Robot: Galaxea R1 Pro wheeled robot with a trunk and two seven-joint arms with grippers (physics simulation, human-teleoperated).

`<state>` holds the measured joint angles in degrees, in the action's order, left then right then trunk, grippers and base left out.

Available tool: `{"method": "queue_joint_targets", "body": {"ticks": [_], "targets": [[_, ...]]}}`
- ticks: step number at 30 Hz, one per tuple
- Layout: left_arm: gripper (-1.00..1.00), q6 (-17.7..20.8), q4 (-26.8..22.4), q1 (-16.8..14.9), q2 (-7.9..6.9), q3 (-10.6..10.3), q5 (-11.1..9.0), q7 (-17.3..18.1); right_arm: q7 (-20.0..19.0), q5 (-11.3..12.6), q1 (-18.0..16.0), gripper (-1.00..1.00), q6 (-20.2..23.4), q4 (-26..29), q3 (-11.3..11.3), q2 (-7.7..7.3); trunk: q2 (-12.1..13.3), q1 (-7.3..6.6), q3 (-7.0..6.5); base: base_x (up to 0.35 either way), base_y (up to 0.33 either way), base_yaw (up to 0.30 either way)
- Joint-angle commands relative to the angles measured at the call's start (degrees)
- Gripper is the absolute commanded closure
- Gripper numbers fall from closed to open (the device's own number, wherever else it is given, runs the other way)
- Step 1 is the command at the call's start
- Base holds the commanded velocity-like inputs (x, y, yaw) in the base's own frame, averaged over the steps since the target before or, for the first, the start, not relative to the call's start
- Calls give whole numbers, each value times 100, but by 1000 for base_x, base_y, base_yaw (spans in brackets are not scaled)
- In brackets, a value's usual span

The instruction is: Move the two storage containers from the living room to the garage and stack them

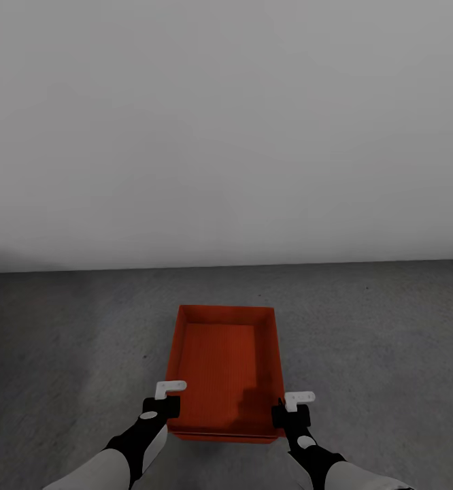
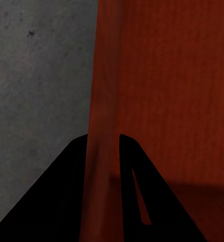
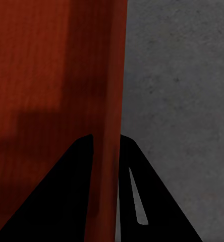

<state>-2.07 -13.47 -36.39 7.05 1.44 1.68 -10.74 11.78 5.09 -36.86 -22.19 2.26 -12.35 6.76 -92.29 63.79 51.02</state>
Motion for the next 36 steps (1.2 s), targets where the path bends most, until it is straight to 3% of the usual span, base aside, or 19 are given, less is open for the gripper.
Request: {"method": "queue_joint_targets", "body": {"ticks": [1, 15, 36], "targets": [[100, -13, 11, -2, 42, 67, -9, -34, 26, 132, -5, 100, -45, -6, 48, 1, -2, -1, 3, 0, 0, 0], [100, -13, 19, 0, 42, 67, -9, -33, 26, 131, -5, 100, -50, -6, 48, 1, -483, 263, 219, 0, 0, 0], [100, -13, 18, -2, 42, 67, -9, -36, 26, 132, -5, 100, -50, -6, 48, 1, -483, 263, 219, 0, 0, 0]]}}
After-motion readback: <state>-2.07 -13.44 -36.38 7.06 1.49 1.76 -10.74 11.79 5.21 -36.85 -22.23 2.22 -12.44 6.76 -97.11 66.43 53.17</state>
